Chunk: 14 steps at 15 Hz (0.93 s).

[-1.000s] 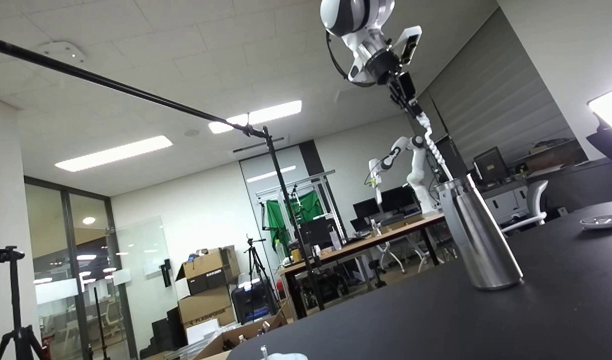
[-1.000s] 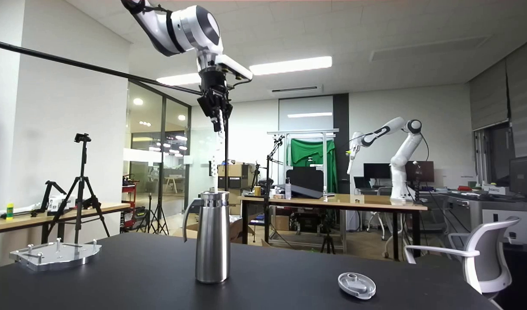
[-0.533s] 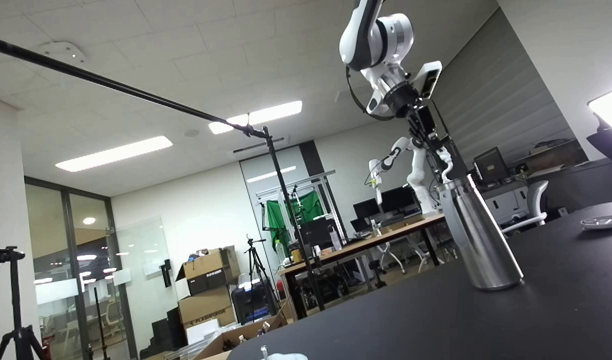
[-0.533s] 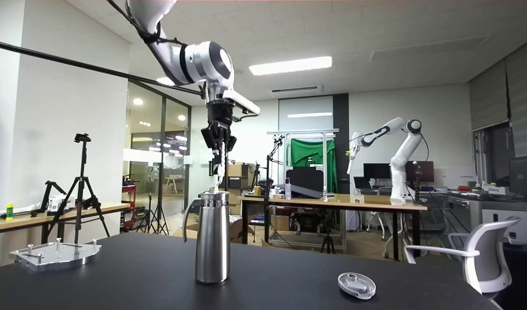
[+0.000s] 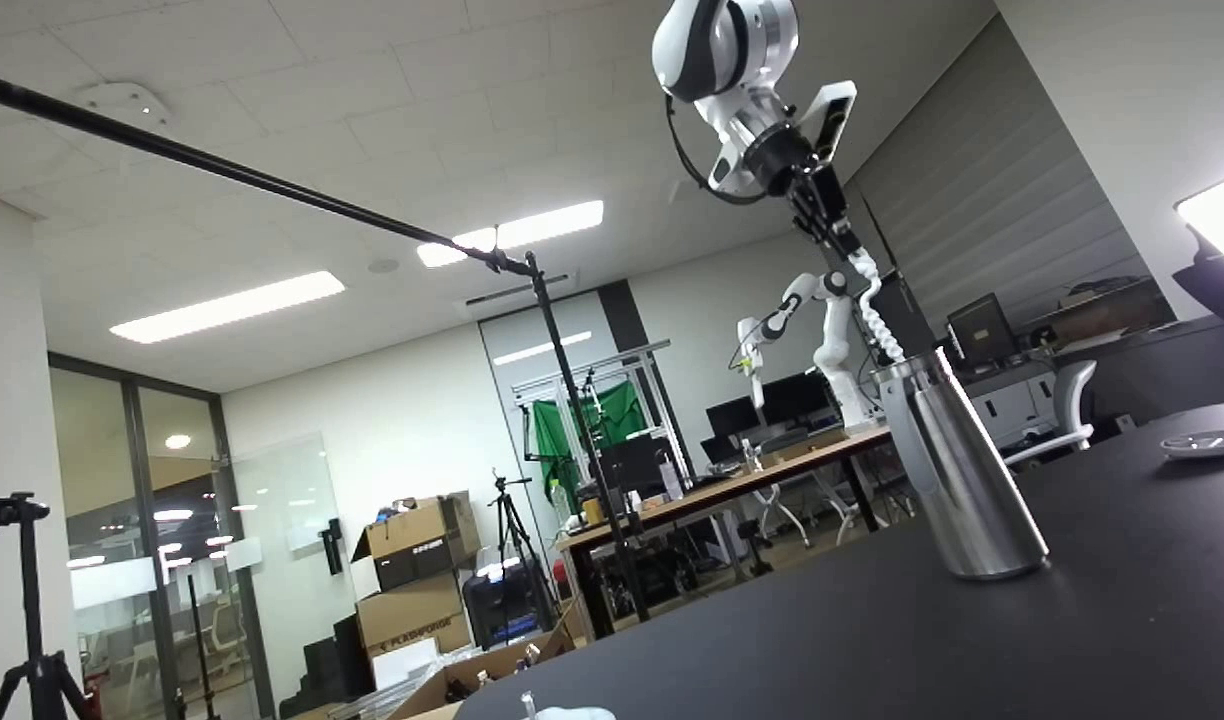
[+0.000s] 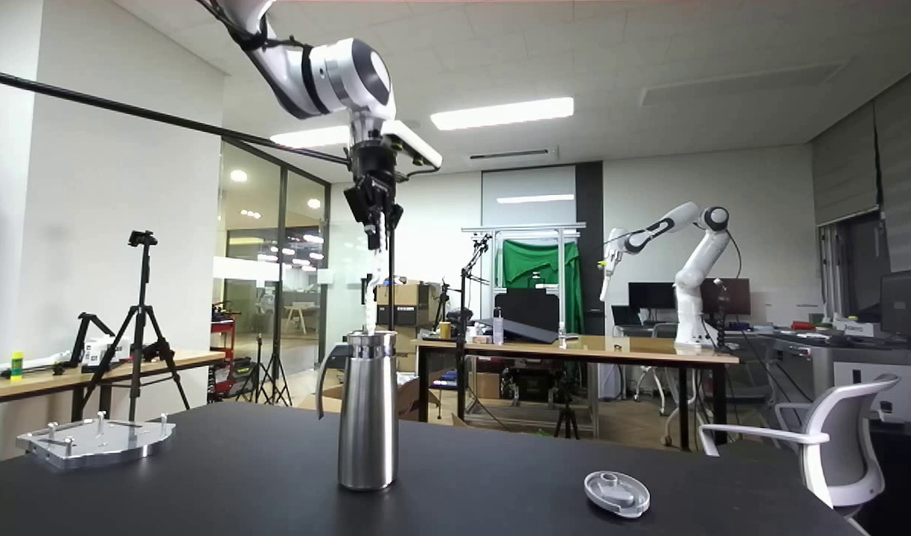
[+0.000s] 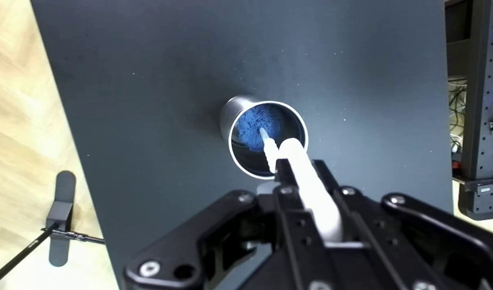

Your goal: Use the brush to clean the inside of the flask

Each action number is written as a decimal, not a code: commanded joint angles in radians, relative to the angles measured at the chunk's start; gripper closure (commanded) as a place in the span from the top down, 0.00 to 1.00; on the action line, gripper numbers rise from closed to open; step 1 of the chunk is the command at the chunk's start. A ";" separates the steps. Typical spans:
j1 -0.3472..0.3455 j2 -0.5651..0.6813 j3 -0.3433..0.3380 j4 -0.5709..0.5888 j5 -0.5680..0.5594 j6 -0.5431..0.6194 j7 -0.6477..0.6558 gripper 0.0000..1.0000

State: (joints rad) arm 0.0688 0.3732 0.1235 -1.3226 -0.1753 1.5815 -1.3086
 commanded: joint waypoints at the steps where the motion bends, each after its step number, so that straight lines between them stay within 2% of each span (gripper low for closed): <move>1: 0.003 -0.068 0.002 0.038 -0.003 -0.042 -0.041 0.04; 5: -0.021 -0.047 -0.001 -0.030 0.063 0.022 -0.050 0.04; 8: -0.023 0.043 -0.007 -0.058 0.088 0.044 -0.030 0.04; 11: -0.017 0.107 -0.009 -0.012 0.071 0.007 -0.020 0.04; 14: -0.012 0.077 -0.007 0.023 0.056 -0.032 -0.029 0.04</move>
State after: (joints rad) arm 0.0480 0.4880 0.1184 -1.3622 -0.1019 1.6176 -1.3477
